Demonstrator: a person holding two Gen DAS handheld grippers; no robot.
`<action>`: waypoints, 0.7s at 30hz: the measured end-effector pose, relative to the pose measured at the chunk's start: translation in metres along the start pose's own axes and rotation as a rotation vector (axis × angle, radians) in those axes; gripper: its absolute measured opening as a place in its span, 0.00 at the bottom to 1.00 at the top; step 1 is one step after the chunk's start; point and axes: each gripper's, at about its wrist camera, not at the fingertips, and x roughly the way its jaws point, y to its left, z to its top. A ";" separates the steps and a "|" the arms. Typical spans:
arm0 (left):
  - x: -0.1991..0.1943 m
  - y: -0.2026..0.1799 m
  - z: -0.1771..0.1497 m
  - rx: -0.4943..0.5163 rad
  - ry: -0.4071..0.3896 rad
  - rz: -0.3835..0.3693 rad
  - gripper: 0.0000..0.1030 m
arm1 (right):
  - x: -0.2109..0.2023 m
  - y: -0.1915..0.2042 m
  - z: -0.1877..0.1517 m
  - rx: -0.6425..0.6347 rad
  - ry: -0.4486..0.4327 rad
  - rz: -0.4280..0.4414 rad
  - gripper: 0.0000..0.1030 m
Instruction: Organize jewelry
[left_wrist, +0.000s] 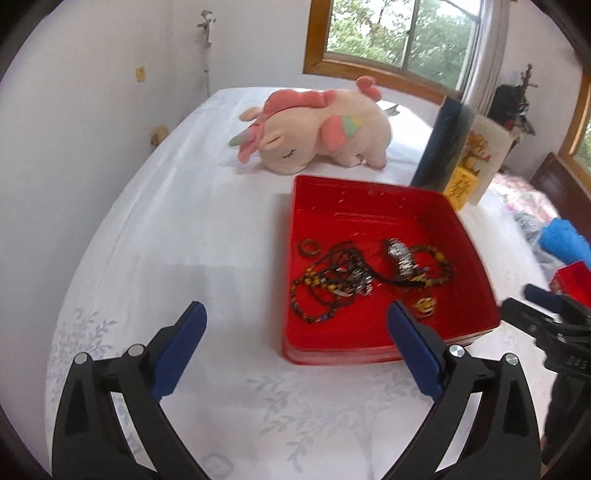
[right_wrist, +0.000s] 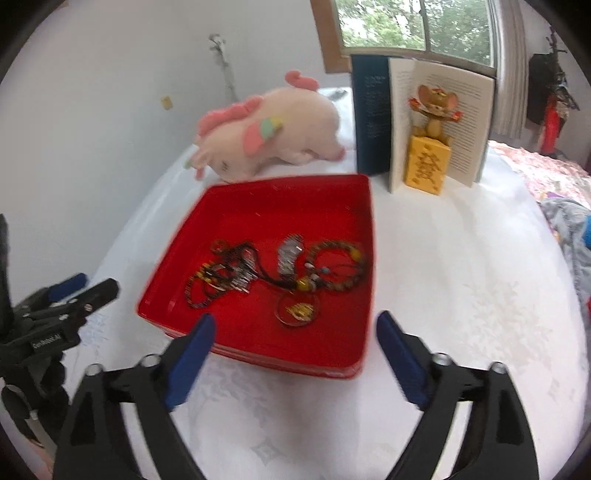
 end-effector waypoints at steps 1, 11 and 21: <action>0.002 0.000 -0.001 0.004 0.008 0.019 0.95 | 0.002 0.000 0.000 0.000 0.007 -0.018 0.90; 0.011 -0.008 -0.010 0.037 0.056 0.020 0.95 | 0.011 -0.007 -0.013 0.037 0.096 0.022 0.91; 0.014 -0.009 -0.019 0.032 0.069 0.009 0.95 | 0.006 -0.008 -0.020 0.047 0.086 0.035 0.91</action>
